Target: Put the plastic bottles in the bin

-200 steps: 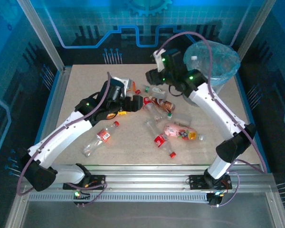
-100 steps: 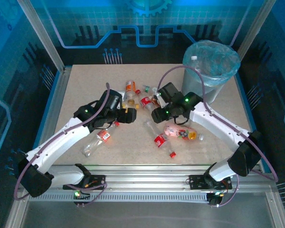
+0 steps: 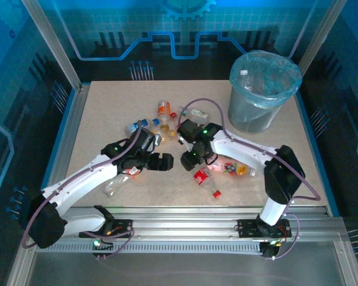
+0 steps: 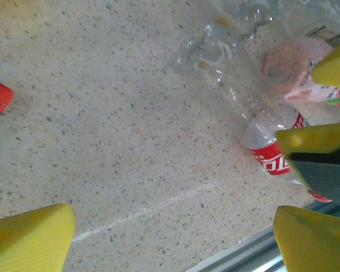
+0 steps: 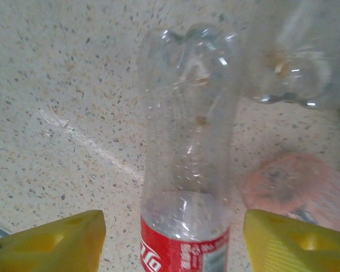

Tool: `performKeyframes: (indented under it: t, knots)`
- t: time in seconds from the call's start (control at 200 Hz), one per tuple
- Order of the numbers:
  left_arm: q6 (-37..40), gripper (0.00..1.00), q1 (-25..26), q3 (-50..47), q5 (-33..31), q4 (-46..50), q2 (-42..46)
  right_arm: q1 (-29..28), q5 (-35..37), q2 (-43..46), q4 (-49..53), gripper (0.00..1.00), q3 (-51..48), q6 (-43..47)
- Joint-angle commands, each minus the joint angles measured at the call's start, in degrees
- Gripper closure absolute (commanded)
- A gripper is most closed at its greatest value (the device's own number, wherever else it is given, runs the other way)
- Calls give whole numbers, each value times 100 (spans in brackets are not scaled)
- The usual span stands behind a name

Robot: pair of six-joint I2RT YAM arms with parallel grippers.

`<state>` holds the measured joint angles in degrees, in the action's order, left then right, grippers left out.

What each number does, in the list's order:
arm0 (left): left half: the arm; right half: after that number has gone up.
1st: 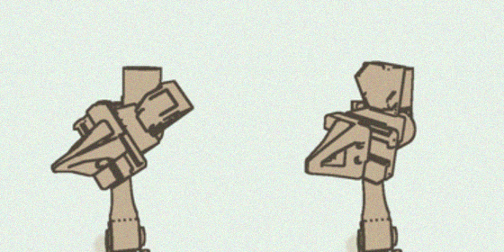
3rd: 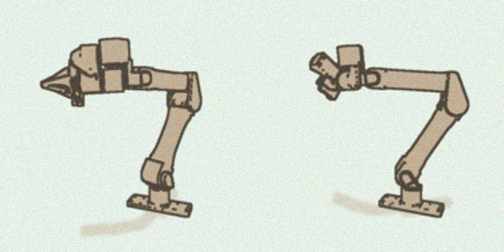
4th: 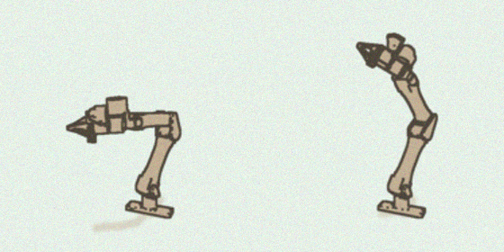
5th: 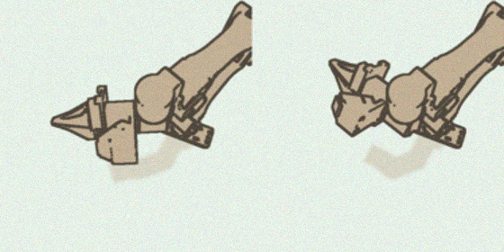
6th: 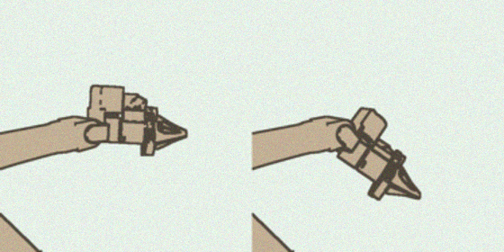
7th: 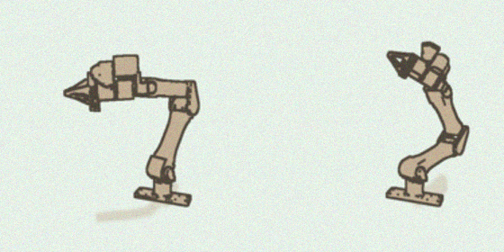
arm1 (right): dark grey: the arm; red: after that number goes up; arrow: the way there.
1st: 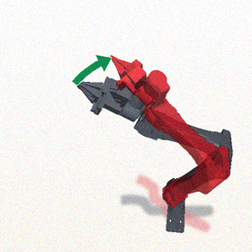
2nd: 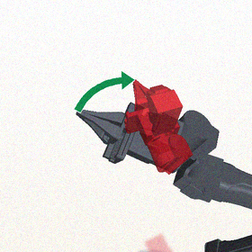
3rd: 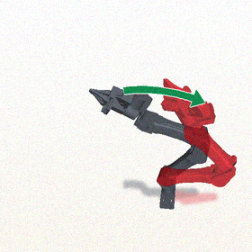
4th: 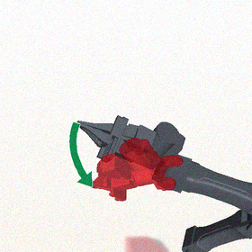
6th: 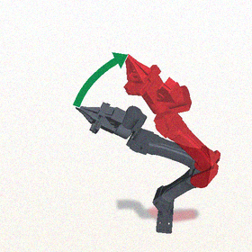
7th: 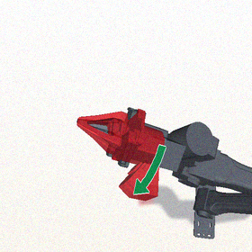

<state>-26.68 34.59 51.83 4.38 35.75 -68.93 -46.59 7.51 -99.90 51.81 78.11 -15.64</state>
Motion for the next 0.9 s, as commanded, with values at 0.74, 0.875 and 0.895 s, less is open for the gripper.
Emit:
performKeyframes:
  t: [0.74,0.875,0.895]
  knots:
    - [-627,8,-52,-1155,-375,82,1171,-272,677,-1379,26,28,717,-197]
    - [-706,8,-57,-1193,-370,46,1163,-280,656,-1613,81,29,951,-223]
    - [-706,8,-57,-1196,-368,29,1164,-280,662,-1635,83,29,967,-220]
